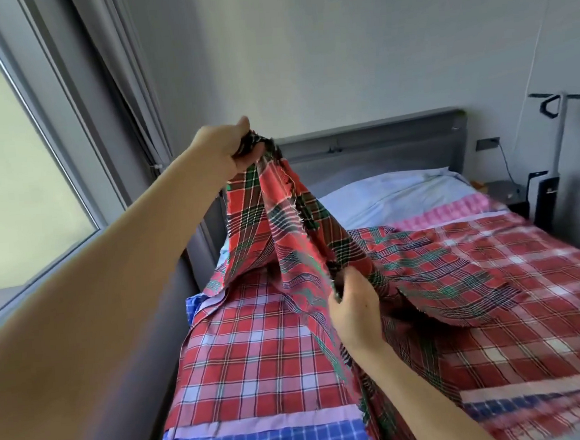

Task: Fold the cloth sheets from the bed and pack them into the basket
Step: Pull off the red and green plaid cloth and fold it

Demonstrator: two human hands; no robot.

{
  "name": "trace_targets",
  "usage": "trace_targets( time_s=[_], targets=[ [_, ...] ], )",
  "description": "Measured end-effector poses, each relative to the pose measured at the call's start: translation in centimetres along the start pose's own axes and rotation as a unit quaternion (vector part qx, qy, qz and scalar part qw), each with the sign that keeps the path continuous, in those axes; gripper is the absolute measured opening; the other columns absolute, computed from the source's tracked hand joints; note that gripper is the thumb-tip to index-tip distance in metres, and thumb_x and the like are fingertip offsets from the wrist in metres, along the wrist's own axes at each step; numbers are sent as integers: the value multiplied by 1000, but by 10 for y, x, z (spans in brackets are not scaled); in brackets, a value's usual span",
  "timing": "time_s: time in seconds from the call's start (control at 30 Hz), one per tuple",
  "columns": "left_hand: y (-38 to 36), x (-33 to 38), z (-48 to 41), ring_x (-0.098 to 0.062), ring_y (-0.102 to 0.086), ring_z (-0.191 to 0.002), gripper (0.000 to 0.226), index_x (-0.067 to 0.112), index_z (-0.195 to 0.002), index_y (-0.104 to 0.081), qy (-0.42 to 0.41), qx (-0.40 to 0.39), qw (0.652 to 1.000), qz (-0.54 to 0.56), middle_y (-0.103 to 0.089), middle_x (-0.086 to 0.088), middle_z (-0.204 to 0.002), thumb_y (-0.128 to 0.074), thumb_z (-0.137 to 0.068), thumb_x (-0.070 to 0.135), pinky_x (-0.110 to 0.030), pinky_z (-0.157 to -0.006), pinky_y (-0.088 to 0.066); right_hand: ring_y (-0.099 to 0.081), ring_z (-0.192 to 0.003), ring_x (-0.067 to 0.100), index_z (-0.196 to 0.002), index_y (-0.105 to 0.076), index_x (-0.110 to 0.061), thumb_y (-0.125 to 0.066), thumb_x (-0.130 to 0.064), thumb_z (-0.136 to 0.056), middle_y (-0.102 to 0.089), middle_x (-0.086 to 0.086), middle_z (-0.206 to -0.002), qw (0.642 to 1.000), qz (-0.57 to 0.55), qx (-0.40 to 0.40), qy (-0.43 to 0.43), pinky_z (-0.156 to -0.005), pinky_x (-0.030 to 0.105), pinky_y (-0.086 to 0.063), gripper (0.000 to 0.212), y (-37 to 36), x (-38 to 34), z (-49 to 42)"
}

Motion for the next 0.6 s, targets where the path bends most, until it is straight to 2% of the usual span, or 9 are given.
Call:
trace_targets(
  time_s=[0.1, 0.17, 0.2, 0.27, 0.37, 0.4, 0.5, 0.57, 0.6],
  targets=[
    [22, -12, 12, -13, -59, -44, 26, 4, -75, -46, 24, 2, 1000, 1, -51, -8, -77, -56, -93, 19, -14, -34, -42, -56, -63, 16, -92, -56, -1, -69, 9, -75, -59, 3, -75, 998, -23, -27, -44, -56, 22, -41, 23, 22, 23, -8],
    [36, -23, 26, -9, -55, -34, 26, 5, -74, -46, 42, 2, 999, -17, -50, -8, -75, -54, -94, 19, -13, -34, -42, -49, -54, 10, -77, -57, -6, -67, 7, -78, -54, -2, -65, 996, 4, -61, -62, -52, 19, -37, 16, 31, 39, -16],
    [42, -29, 31, -8, -54, -32, 26, 5, -74, -46, 49, 3, 999, -23, -51, -8, -75, -54, -94, 19, -13, -34, -43, -39, -48, 6, -64, -51, -10, -65, 8, -78, -44, -6, -57, 995, 28, -78, -61, -48, 17, -28, 27, 35, 43, -19],
    [53, -41, 44, -8, -55, -32, 26, 4, -74, -47, 60, 8, 997, -38, -55, -9, -71, -56, -93, 19, -13, -35, -44, -30, -47, 4, -57, -45, -13, -65, 5, -81, -35, -7, -54, 990, 51, -117, -55, -47, 16, -18, 36, 42, 48, -20],
    [65, -56, 60, -8, -56, -33, 28, 4, -72, -49, 68, 25, 996, -57, -60, -5, -46, -56, -93, 20, -13, -35, -45, -43, -57, 13, -64, -53, -11, -70, -9, -83, -50, 3, -68, 981, 71, -168, -70, -50, 14, -25, 26, 46, 53, -12],
    [70, -61, 66, -8, -56, -33, 29, 4, -71, -49, 71, 34, 995, -63, -60, -5, -47, -56, -93, 21, -13, -35, -45, -45, -59, 15, -64, -55, -10, -73, -10, -80, -54, 5, -70, 979, 84, -171, -73, -51, 16, -29, 24, 49, 53, -9],
    [93, -83, 79, -7, -53, -31, 30, 7, -70, -47, 110, 51, 991, -55, -58, -7, -57, -55, -94, 23, -11, -34, -43, -45, -55, 17, -58, -59, -6, -82, 5, -62, -58, 7, -63, 987, 91, -126, -29, -48, 22, -28, 26, 67, 52, -8],
    [117, -100, 86, -6, -51, -31, 30, 8, -70, -47, 141, 68, 987, -34, -58, -5, -50, -54, -94, 25, -11, -32, -41, -44, -50, 18, -58, -56, -7, -75, 18, -54, -56, 6, -58, 991, 82, -108, 6, -44, 18, -23, 31, 83, 47, -7],
    [129, -111, 90, -6, -51, -30, 30, 8, -71, -48, 157, 79, 984, -20, -57, -4, -45, -55, -94, 25, -12, -31, -40, -44, -47, 20, -61, -55, -6, -69, 22, -54, -55, 7, -56, 991, 75, -113, 17, -41, 21, -23, 32, 90, 44, -3]
  ],
)
Point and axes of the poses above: each hand's wrist, its own z-axis away from the middle knuckle, its own y-axis out of the back of the hand, x = y × z, the point moved 1 cm from there along -z, towards the middle knuckle
